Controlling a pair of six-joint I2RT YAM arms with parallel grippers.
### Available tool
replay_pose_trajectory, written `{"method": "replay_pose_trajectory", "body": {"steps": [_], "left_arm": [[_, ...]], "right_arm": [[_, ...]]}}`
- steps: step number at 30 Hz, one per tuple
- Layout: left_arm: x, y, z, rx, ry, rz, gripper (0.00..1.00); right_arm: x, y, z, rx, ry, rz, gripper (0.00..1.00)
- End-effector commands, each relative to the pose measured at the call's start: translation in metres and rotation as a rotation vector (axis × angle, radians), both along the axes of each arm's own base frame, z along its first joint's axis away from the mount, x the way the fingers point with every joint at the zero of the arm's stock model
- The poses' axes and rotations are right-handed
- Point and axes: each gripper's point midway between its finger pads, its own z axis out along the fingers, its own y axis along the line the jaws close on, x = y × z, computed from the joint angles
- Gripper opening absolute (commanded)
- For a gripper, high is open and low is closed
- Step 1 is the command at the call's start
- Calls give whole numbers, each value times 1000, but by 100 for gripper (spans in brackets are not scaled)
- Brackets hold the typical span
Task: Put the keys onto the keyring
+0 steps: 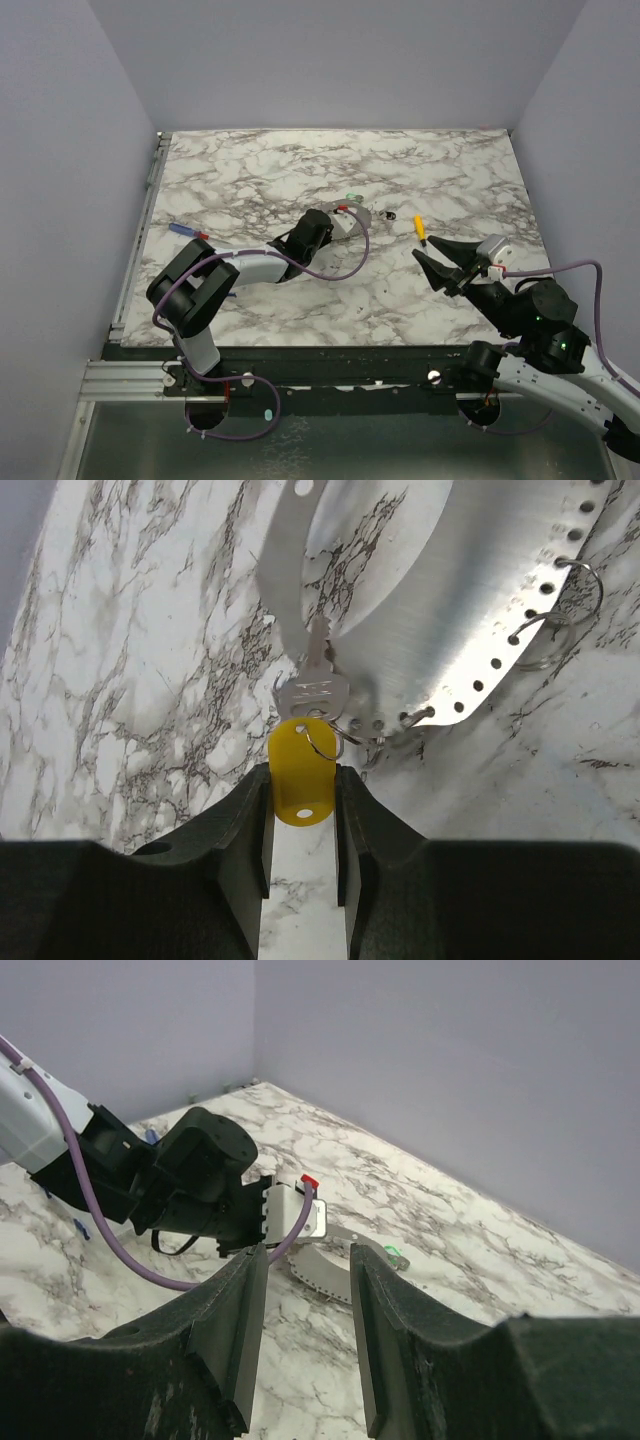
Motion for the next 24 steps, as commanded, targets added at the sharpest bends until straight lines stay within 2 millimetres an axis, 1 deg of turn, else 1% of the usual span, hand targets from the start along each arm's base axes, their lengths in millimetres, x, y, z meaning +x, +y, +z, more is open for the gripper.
{"method": "replay_pose_trajectory", "body": {"steps": [1,5,8,10,12,15,18,20,21,22,24], "left_arm": [[-7,0,4,-34,-3,-15,0],[-13,5,-10,5,30,-17,1],[-16,13,-23,56,53,-5,6],[-18,19,-30,89,64,6,12],[-20,22,-35,111,73,6,22],[-21,25,-35,125,69,10,45],[-18,31,-27,136,43,49,65],[-18,32,-18,127,27,58,77],[-18,31,-13,113,19,64,94],[-18,31,-6,96,9,76,98],[-18,31,5,78,0,93,99]], "right_arm": [[-1,-1,-10,-7,29,-1,47],[-1,0,-14,-18,34,2,47],[0,0,-18,-34,41,-1,47],[0,0,-20,-39,45,-4,47],[1,0,-23,-46,50,-6,47],[1,-1,-25,-54,57,-12,47],[2,-4,-27,-59,66,-26,48],[4,-5,-30,-66,73,-39,49],[5,-5,-31,-66,74,-44,49],[6,-4,-33,-70,76,-49,50],[10,-2,-37,-77,80,-60,51]]}}
